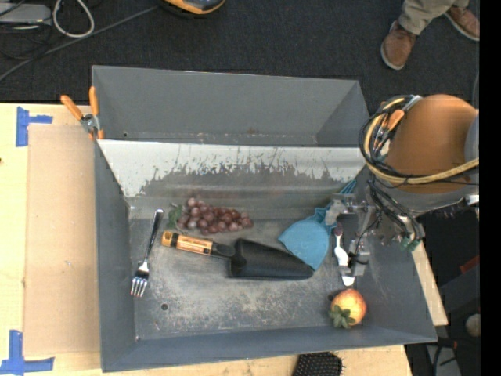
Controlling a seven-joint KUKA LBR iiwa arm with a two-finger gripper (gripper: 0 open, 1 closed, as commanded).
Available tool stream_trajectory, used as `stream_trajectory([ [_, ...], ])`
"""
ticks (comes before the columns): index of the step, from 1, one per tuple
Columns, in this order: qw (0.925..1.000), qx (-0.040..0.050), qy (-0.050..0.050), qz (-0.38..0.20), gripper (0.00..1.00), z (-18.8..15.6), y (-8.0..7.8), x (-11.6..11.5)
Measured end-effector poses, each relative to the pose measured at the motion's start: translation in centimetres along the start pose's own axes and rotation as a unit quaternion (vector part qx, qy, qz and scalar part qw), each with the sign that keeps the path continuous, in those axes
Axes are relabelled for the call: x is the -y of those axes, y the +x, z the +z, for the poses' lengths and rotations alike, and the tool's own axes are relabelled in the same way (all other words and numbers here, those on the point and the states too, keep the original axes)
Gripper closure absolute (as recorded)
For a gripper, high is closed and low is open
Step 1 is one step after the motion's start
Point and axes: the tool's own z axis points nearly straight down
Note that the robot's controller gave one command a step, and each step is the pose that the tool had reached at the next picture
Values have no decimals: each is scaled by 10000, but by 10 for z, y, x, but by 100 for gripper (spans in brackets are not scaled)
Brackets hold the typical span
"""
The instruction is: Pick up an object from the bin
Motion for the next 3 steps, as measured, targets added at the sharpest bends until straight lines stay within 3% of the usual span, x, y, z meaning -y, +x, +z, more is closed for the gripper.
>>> stream_trajectory([
  [1,10000,34,5,-16,0,-3,-2,0],
  [2,10000,44,0,58,0,80,-7,-71],
  [3,9997,81,24,-237,0,66,-19,-97],
])
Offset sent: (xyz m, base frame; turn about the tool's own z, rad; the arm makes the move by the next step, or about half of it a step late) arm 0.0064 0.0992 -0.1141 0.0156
